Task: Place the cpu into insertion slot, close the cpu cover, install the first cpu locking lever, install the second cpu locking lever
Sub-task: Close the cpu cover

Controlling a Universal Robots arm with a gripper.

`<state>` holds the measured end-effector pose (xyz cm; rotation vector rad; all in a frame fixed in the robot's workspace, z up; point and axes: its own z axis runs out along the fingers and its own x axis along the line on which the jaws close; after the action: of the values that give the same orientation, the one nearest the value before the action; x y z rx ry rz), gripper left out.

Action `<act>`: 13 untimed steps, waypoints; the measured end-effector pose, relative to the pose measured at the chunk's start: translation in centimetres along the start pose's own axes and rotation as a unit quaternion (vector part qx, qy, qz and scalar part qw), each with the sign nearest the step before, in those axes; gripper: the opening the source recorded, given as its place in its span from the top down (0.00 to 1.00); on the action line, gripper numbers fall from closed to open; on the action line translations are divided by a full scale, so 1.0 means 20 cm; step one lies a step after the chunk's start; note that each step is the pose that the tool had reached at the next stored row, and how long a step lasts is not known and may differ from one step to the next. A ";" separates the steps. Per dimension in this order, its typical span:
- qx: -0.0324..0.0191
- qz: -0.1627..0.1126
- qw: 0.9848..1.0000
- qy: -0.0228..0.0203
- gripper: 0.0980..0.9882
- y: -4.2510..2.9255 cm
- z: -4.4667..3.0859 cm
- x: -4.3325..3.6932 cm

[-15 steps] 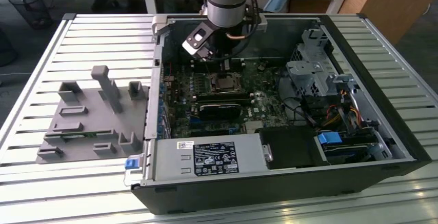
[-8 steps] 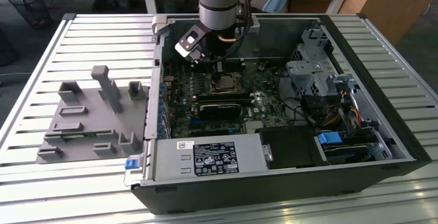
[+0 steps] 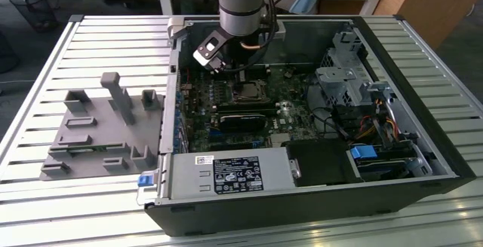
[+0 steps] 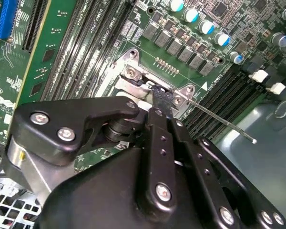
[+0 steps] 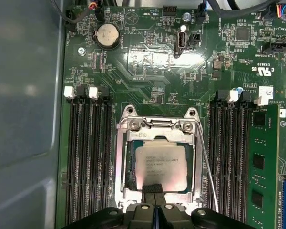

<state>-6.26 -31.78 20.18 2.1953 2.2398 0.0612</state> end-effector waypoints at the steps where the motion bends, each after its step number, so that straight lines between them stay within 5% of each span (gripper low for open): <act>1: 0.000 0.000 1.000 0.000 0.97 0.001 0.001 0.000; 13: 0.000 0.000 1.000 0.001 0.97 0.043 -0.007 -0.001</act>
<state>-5.40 -31.77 20.34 2.1960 2.2403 0.0632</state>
